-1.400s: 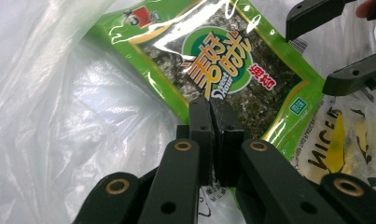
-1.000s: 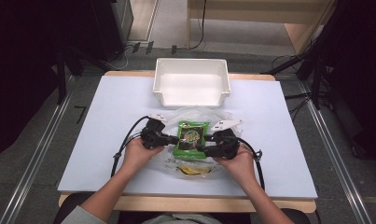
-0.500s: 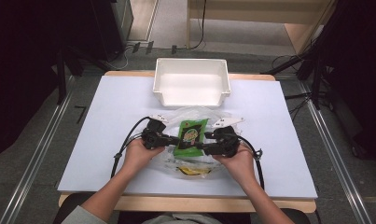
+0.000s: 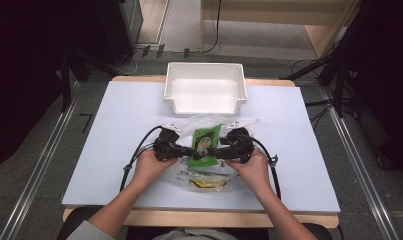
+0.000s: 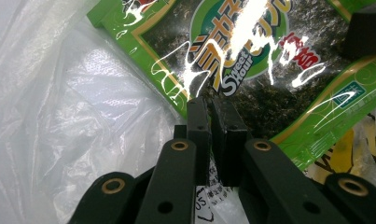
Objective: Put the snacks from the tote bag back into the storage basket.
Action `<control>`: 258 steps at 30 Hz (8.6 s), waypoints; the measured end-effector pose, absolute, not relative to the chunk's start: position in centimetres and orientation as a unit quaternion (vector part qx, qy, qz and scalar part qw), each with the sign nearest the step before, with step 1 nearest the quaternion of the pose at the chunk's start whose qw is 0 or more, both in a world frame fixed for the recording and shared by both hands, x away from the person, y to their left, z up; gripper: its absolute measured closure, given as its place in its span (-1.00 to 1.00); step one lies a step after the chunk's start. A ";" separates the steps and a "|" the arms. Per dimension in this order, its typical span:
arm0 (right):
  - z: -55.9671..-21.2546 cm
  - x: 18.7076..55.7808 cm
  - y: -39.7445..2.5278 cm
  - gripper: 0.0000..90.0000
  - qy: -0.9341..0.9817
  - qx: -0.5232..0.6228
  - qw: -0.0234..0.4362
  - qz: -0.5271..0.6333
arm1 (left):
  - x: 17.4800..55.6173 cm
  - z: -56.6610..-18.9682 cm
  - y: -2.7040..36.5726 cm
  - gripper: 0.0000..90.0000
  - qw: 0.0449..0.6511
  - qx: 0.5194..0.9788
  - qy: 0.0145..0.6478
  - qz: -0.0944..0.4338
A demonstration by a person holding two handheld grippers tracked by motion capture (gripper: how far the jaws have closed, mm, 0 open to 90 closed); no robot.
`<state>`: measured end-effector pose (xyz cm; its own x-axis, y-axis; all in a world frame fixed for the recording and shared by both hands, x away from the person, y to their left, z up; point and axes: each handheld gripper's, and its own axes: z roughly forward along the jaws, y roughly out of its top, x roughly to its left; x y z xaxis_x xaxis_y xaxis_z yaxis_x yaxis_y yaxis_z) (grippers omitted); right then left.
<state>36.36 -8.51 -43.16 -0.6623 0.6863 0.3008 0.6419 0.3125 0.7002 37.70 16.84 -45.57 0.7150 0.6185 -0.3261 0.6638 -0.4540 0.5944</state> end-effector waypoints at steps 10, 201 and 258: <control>-43.0 38.0 -7.8 -0.24 0.804 0.434 0.015 0.407 | 37.7 -45.6 16.8 0.94 0.361 0.853 0.376 -0.031; -31.1 53.1 -8.2 0.64 0.767 0.434 0.133 0.454 | 37.1 -44.5 19.2 -0.05 0.407 0.836 0.364 -0.048; -41.1 60.5 -4.9 0.63 0.756 0.488 0.186 0.394 | 37.2 -44.9 18.7 -0.05 0.405 0.838 0.359 -0.072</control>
<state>60.49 -4.92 -41.07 -0.4536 0.8851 0.1038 0.5918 0.2121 0.7776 37.23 18.68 -44.93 0.7323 0.5431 -0.4107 0.6593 -0.4145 0.6273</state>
